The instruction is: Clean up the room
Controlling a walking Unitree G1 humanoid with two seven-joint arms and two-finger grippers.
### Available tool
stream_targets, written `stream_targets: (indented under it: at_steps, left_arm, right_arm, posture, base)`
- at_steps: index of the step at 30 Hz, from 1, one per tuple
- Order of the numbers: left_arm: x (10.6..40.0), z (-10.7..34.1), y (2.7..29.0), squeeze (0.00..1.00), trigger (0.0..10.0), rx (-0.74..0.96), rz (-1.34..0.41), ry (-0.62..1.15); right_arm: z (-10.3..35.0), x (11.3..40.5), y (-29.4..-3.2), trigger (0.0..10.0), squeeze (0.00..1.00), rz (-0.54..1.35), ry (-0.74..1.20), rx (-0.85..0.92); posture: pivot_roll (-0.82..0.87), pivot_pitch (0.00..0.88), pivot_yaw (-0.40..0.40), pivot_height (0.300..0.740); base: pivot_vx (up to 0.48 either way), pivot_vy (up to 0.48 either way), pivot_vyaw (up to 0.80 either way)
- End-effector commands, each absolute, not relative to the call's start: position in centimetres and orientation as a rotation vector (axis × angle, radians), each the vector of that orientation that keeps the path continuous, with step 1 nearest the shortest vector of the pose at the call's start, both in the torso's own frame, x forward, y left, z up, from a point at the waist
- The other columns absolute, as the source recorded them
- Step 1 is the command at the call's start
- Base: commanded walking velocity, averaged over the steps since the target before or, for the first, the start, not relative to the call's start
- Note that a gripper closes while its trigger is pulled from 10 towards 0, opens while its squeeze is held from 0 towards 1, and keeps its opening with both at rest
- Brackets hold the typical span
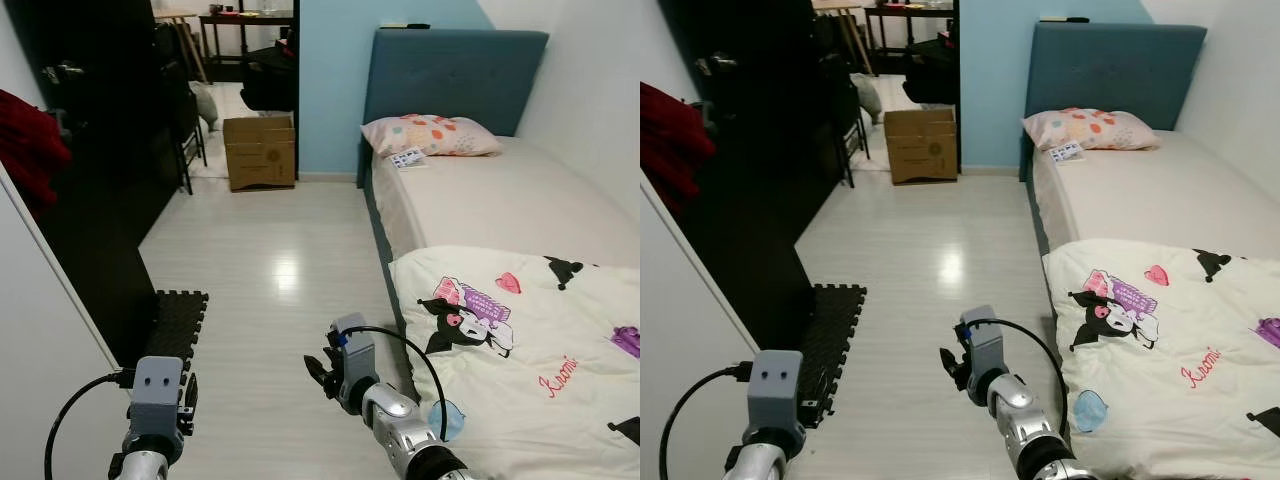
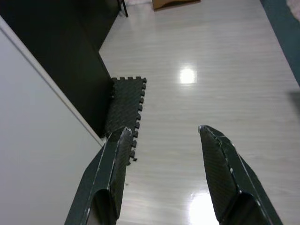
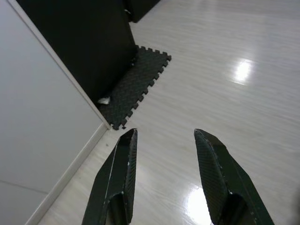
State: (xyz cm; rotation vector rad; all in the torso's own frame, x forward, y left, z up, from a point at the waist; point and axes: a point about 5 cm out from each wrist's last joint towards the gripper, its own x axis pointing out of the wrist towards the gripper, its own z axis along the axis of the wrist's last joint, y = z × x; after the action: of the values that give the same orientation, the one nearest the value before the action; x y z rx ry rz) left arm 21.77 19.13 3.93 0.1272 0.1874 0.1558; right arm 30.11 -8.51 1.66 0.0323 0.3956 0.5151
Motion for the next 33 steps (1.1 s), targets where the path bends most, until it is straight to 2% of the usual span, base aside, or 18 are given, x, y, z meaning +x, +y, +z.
stream_targets:
  at_steps: [1, 12, 23, 28, 29, 33]
  left_arm:
    - [21.9, 3.9, 19.1, 0.0, 10.0, 0.144, 0.152, 0.196]
    - [22.0, 3.3, 19.1, 0.0, 10.0, 0.121, 0.166, 0.238]
    - [22.9, 4.4, 18.9, 0.0, 10.0, 0.099, 0.19, 0.164]
    - [23.9, 5.1, 19.4, 0.0, 10.0, 0.06, 0.239, 0.123]
    - [24.2, 5.2, 19.8, 0.0, 10.0, 0.044, 0.246, 0.121]
    - [24.3, 5.2, 20.0, 0.0, 10.0, 0.034, 0.239, 0.121]
  right_arm:
    - [1.6, 30.1, -8.8, 10.0, 0.0, 0.499, 0.397, 0.039]
    - [1.8, 30.3, -8.6, 10.0, 0.0, 0.507, 0.392, 0.034]
    - [2.0, 30.4, -8.9, 10.0, 0.0, 0.466, 0.363, 0.058]
    - [3.1, 31.4, -10.3, 10.0, 0.0, 0.345, 0.287, 0.061]
    - [3.4, 31.8, -11.4, 10.0, 0.0, 0.273, 0.269, 0.065]
    - [3.5, 32.0, -11.9, 10.0, 0.0, 0.246, 0.273, 0.068]
  posture:
    - [0.0, 0.0, -0.004, 0.74]
    - [-0.01, 0.0, 0.007, 0.74]
    - [-0.02, 0.0, 0.005, 0.74]
    - [-0.03, 0.0, 0.004, 0.74]
    - [-0.03, 0.0, 0.004, 0.74]
    - [-0.04, 0.0, 0.007, 0.74]
  base:
    - [0.0, 0.0, 0.0]
    - [0.0, 0.0, 0.0]
    - [0.0, 0.0, 0.0]
    - [0.0, 0.0, 0.0]
    - [0.0, 0.0, 0.0]
    - [0.0, 0.0, 0.0]
